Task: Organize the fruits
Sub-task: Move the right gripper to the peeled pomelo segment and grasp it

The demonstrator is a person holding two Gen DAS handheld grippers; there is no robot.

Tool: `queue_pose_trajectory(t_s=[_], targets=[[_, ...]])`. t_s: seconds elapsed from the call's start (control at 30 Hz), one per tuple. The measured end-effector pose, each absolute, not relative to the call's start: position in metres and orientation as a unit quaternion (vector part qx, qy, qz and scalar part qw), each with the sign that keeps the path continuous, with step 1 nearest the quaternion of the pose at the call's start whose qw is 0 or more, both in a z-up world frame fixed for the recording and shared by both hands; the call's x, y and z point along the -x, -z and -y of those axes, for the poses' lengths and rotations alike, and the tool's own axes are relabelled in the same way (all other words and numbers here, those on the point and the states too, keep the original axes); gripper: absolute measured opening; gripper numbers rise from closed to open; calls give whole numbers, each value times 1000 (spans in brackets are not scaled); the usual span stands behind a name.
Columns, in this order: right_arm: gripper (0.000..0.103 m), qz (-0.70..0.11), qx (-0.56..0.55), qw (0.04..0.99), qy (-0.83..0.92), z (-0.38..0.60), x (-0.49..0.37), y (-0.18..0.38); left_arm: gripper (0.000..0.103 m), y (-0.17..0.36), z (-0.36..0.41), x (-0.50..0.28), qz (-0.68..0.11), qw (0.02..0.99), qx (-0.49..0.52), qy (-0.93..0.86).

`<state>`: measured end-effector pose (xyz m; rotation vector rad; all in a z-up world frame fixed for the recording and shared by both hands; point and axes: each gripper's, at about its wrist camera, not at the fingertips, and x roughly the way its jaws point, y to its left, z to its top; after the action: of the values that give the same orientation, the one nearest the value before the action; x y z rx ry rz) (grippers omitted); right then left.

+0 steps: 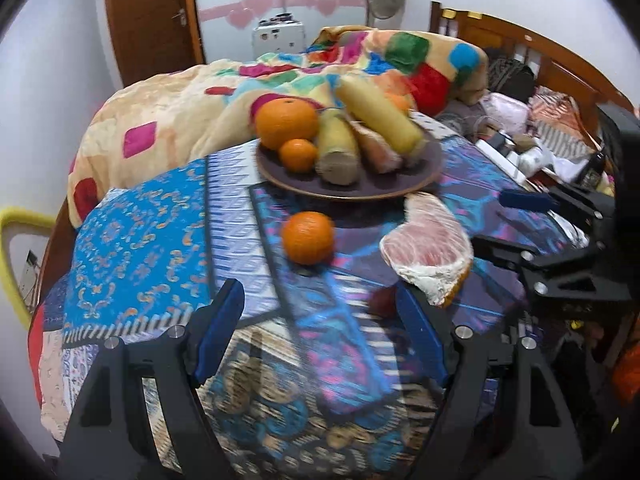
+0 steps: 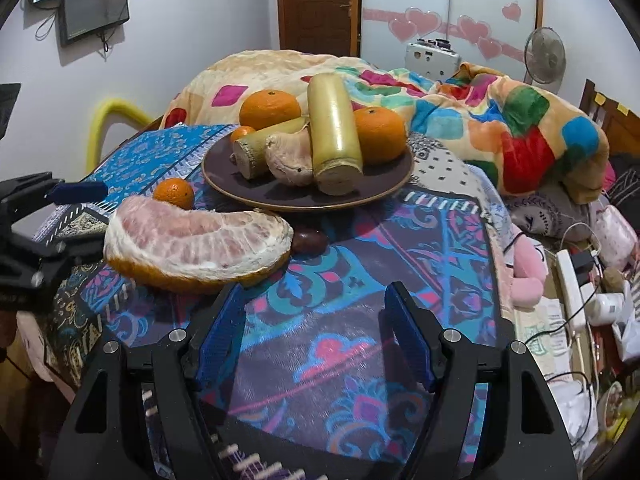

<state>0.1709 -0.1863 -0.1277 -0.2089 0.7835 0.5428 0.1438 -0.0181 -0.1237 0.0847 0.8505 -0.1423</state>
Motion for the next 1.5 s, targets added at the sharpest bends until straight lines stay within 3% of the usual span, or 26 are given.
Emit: queue_pose_trajectory(t_s=[0.3,0.57,1.1,1.5], targets=[[70,-362,79,892,-260,202,-149,106,78,133,56,-125,-422,900,-44,99],[71,-352,77,896,-261,198,-134,94,79,121,30,-98,-406,911,-14,70],[71,-387,77,877,-273,154,-149,137,79,125,-26,-101,-401,916,13,6],[63,-391,86,881,-250,175,-156,135,79,135,-20,-110,-407,913,17,16]])
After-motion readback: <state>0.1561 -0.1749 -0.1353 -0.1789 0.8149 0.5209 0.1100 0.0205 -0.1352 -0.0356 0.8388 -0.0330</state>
